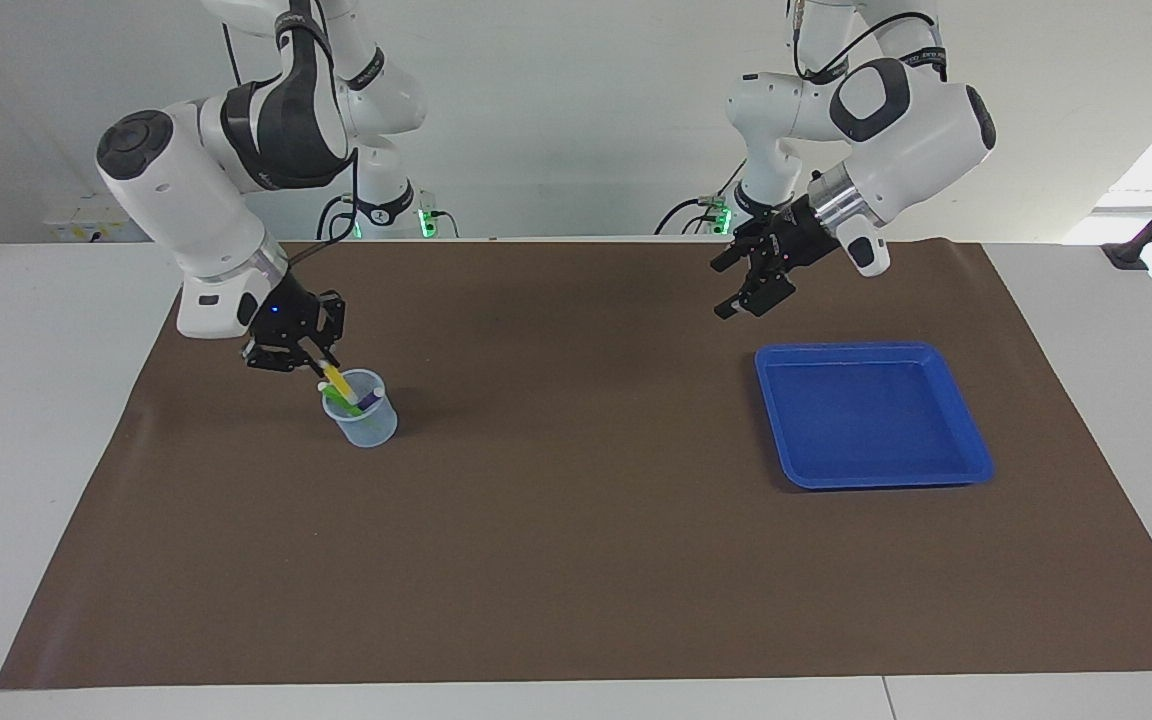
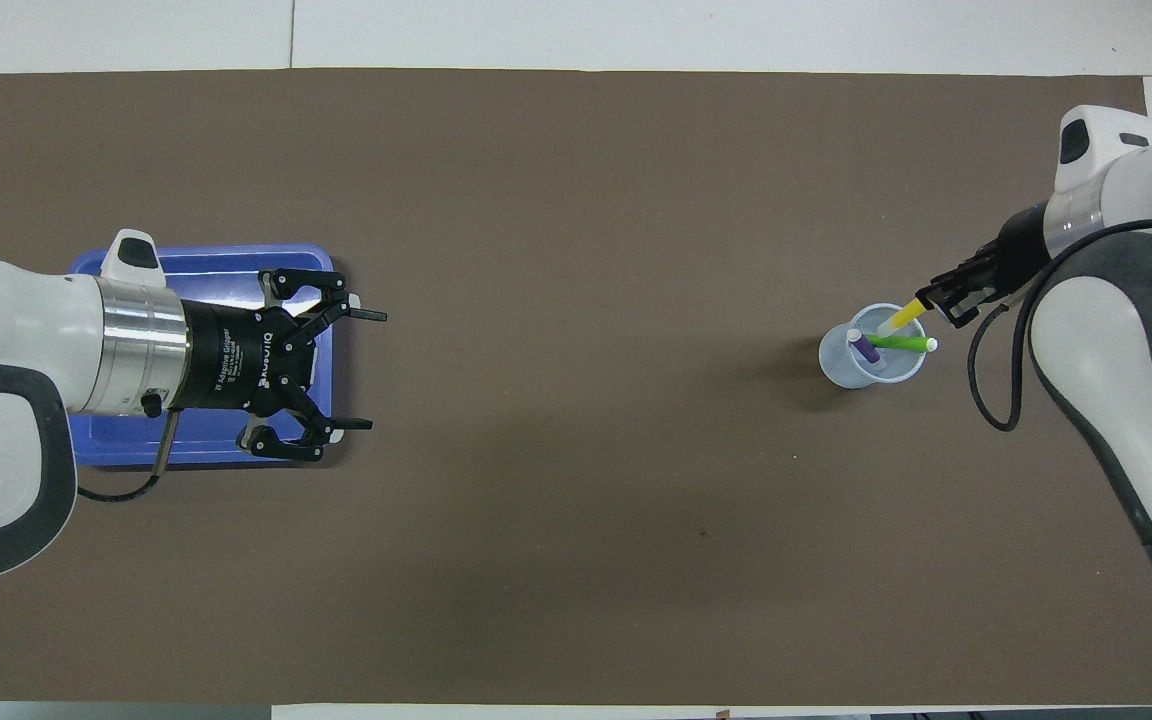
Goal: Transfer and insert pens with both arms
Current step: 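Insert the yellow pen into the cup while the left gripper withdraws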
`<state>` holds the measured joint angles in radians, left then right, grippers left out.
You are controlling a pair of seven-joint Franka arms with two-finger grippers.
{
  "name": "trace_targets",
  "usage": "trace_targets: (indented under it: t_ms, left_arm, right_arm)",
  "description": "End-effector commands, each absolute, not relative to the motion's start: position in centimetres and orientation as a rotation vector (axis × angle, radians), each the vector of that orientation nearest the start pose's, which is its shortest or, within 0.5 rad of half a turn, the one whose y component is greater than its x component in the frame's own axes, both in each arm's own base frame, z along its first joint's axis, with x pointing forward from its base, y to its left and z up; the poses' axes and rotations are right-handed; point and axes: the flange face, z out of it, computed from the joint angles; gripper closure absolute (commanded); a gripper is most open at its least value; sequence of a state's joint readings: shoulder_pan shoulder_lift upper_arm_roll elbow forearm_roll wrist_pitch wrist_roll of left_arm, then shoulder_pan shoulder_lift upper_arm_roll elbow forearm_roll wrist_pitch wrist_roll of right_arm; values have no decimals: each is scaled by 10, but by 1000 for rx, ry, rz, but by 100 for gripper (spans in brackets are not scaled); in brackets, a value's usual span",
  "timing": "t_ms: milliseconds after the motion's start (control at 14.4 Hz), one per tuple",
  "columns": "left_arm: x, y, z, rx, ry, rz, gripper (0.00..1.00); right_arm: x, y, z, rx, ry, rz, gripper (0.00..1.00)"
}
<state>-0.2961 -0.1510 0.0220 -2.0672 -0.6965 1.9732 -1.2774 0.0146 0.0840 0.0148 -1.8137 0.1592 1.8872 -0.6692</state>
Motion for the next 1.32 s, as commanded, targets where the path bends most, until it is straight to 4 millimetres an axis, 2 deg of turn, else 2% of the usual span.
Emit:
trace_targets:
  t_ms: [0, 69, 277, 346, 485, 623, 693, 762, 831, 970, 1108, 1247]
  left_arm:
    - [506, -170, 519, -2998, -1820, 558, 0]
    - [508, -168, 521, -3061, -1643, 481, 0]
    - [516, -133, 517, -3087, -1334, 278, 0]
    - [519, -119, 520, -3118, -1230, 253, 0]
    - [529, -101, 529, -3177, -898, 253, 0]
    - [542, -91, 550, -3176, -576, 242, 0]
    - [545, -89, 560, -3163, -463, 236, 0]
    - [547, -87, 566, -3135, -361, 237, 0]
    - [546, -85, 573, -3122, -279, 231, 0]
    - [540, -80, 596, -3112, -82, 230, 0]
    - [531, -76, 617, -3098, 142, 252, 0]
    - [523, -74, 624, -3099, 305, 258, 0]
  right_arm:
    - [568, 26, 477, -2845, -978, -49, 100]
    - [566, 26, 477, -2844, -976, -38, 100]
    - [562, 20, 472, -2848, -959, -34, 100]
    - [559, 20, 468, -2850, -953, -29, 100]
    - [559, 20, 468, -2852, -952, -36, 100]
    - [559, 20, 468, -2852, -952, -36, 100]
    - [559, 20, 468, -2851, -953, -34, 84]
    - [559, 20, 470, -2848, -951, -33, 45]
    - [561, 21, 473, -2844, -933, -39, 1]
    - [566, 23, 491, -2841, -924, -35, 0]
    - [568, 27, 517, -2873, -809, -17, 0]
    - [569, 29, 545, -2898, -723, 0, 0]
